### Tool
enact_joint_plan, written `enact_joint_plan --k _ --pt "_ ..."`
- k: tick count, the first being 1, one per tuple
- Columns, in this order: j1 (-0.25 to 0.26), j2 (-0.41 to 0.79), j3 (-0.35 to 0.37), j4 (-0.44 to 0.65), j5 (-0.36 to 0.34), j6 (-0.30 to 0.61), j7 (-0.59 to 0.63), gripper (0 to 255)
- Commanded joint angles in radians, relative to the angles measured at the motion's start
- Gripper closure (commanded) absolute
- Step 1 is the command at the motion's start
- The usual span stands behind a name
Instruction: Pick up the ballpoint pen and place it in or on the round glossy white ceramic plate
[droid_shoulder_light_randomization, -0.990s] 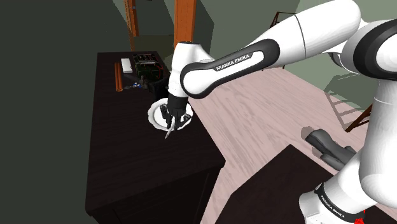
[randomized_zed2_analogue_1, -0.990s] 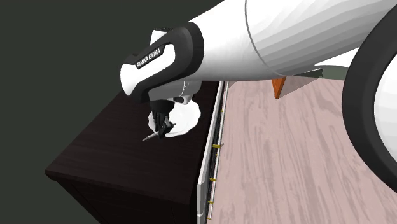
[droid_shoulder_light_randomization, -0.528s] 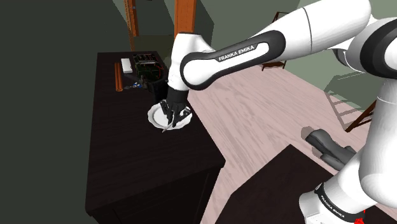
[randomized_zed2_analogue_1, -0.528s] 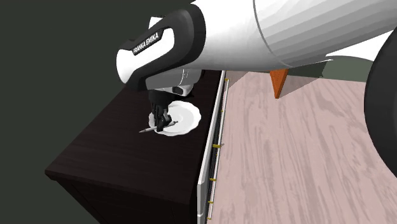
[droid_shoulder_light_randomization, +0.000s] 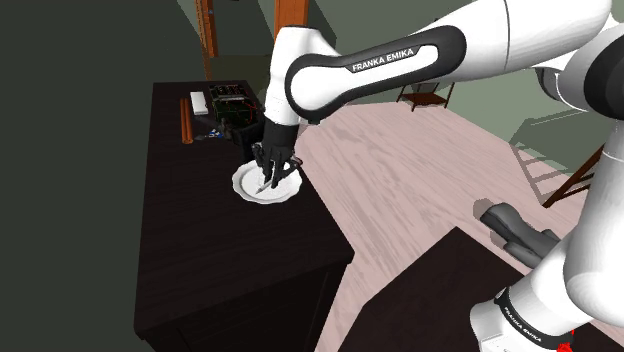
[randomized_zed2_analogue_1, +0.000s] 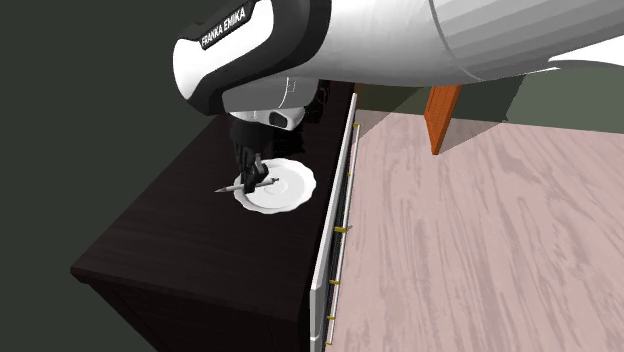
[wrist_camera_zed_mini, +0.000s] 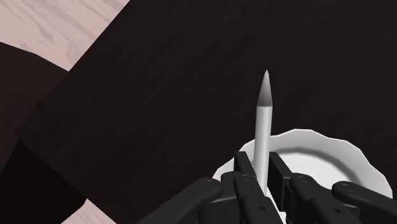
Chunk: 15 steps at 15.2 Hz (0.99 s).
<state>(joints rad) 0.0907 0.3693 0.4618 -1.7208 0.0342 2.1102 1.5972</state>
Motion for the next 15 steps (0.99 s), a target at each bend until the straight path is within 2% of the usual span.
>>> enact_joint_plan --k 1,8,15 --pt "-0.011 0.007 -0.006 0.026 0.000 -0.023 -0.017 255" --pt "-0.075 0.091 -0.047 0.170 -0.016 -0.104 -0.123 255" --pt "-0.072 0.122 -0.053 0.120 -0.025 -0.024 -0.128 255"
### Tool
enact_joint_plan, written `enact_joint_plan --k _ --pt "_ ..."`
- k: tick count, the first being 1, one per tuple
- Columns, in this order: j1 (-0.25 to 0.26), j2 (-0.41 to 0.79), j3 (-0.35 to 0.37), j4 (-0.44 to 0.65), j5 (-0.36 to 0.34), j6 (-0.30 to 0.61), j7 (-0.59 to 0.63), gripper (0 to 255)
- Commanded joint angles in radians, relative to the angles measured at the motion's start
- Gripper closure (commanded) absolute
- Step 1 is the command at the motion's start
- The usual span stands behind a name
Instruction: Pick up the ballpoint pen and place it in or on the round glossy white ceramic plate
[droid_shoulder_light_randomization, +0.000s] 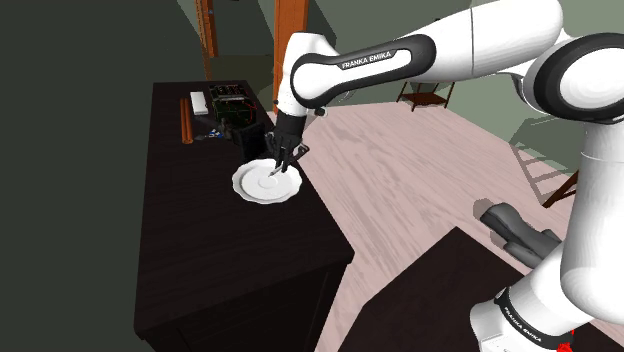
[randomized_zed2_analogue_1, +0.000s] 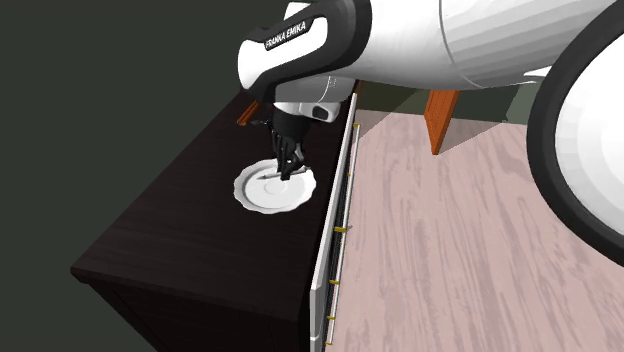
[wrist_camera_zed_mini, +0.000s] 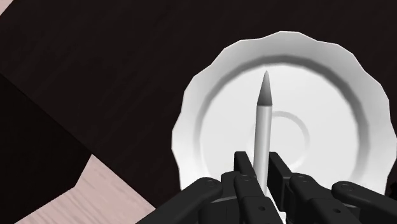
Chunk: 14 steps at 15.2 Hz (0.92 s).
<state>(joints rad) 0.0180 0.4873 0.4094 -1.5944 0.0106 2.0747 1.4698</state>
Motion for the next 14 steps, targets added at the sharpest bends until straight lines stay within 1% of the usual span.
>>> enact_joint_plan --k 1,7,14 --pt "0.001 0.010 -0.002 -0.012 -0.003 0.022 -0.002 255" --pt "0.005 0.044 -0.009 -0.044 -0.013 0.086 -0.005 255" --pt "0.005 0.044 -0.009 -0.044 -0.013 0.086 -0.005 255"
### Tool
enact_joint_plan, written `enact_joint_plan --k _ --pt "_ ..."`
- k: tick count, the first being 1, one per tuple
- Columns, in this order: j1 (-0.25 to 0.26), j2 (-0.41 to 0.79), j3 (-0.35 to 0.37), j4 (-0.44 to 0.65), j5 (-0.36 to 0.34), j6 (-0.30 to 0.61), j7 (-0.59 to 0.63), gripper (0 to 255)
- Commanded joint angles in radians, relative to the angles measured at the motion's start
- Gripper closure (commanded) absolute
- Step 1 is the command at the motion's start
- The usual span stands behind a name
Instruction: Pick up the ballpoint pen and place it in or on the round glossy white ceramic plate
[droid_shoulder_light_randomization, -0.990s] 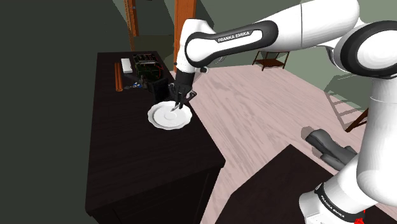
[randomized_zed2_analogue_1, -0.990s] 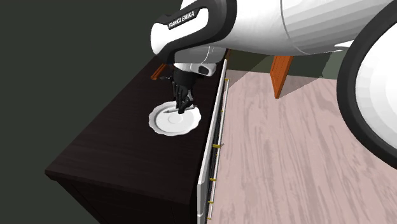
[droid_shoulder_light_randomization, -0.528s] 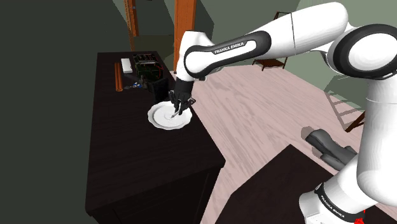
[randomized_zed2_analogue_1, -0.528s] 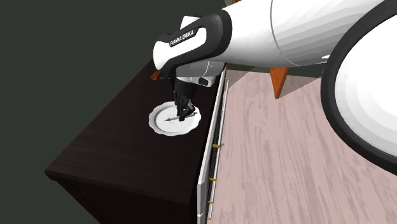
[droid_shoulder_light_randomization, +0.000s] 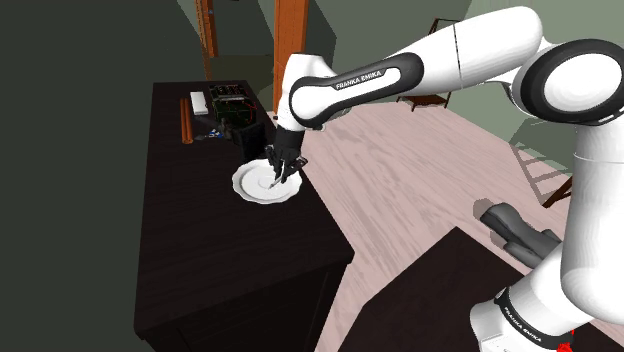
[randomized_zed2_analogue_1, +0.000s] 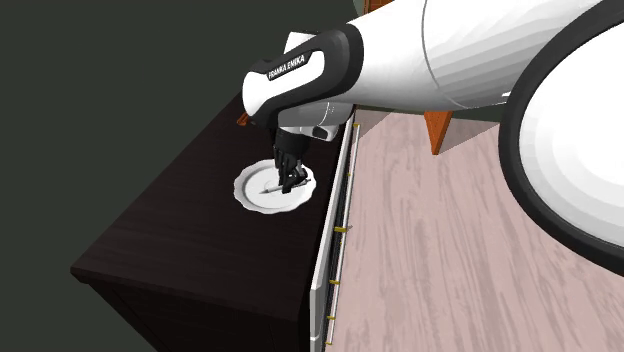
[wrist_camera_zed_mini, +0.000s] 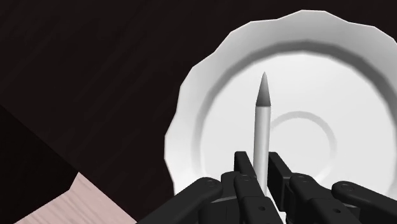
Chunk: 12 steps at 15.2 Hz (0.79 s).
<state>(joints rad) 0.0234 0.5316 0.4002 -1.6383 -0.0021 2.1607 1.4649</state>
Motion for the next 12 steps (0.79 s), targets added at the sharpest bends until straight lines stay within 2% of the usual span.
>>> enact_joint_plan --k 1,6,10,12 --pt "0.000 0.000 0.000 0.000 0.000 0.000 0.000 0" --pt "0.000 0.000 0.000 0.000 0.000 0.000 0.000 0" --pt "-0.020 -0.055 0.008 0.048 0.018 -0.102 -0.010 0" --pt "-0.020 -0.055 0.008 0.048 0.018 -0.102 -0.010 0"
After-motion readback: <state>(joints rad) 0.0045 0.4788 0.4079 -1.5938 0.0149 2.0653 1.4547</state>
